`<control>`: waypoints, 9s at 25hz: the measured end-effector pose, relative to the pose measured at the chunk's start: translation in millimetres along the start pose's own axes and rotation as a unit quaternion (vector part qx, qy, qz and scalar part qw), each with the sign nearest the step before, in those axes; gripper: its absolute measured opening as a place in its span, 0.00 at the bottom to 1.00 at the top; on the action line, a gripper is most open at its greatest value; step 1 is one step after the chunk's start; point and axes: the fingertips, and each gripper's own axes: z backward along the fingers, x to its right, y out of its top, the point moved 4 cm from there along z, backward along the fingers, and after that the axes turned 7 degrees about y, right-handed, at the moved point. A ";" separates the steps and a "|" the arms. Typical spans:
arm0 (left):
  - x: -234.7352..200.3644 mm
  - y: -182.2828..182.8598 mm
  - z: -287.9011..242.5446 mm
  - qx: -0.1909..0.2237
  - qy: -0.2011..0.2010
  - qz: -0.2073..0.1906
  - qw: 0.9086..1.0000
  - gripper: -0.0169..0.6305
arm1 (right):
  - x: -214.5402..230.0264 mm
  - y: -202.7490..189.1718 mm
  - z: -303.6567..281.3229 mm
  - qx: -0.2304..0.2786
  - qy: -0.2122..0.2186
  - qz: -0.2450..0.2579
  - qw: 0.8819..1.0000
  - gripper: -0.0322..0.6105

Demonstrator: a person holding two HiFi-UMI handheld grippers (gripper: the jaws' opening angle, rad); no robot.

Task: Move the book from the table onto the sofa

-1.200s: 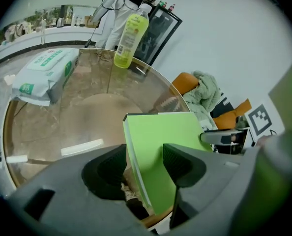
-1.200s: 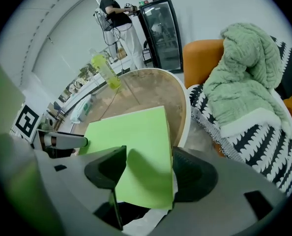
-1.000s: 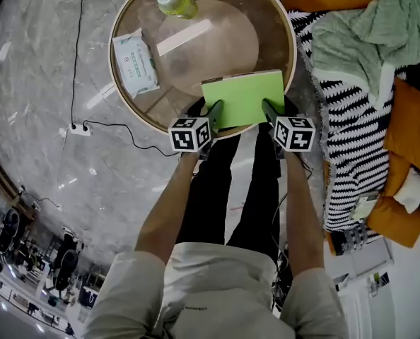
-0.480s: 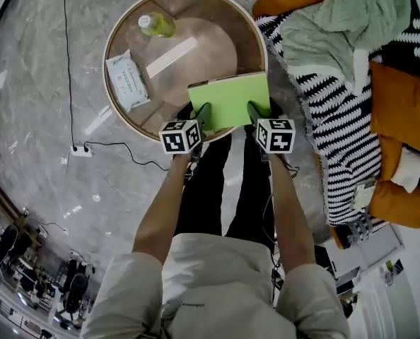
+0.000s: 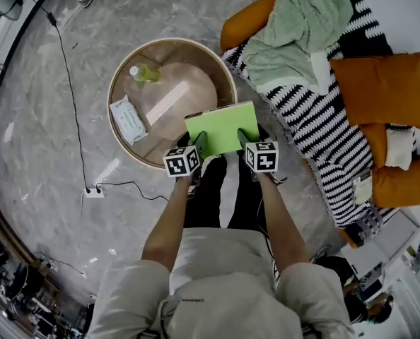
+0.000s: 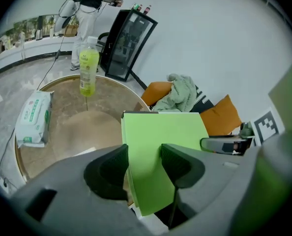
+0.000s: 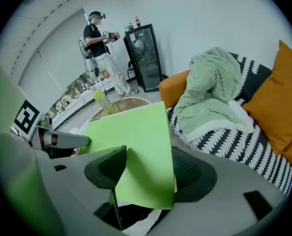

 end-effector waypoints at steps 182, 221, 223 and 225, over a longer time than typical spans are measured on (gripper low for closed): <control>575.3 -19.0 -10.6 -0.003 -0.218 -0.444 0.869 0.09 | 272.2 -71.5 368.7 0.234 -0.226 -0.224 0.919 0.40; 531.8 -47.7 -2.1 -0.003 -0.195 -0.404 0.894 0.04 | 253.7 -108.1 381.9 0.259 -0.217 -0.216 0.916 0.06; 532.3 -49.0 -1.5 -0.004 -0.195 -0.400 0.895 0.04 | 255.2 -111.7 382.8 0.260 -0.217 -0.220 0.915 0.06; 534.9 -50.3 -0.8 -0.003 -0.196 -0.399 0.896 0.04 | 257.5 -114.6 384.5 0.262 -0.218 -0.225 0.913 0.06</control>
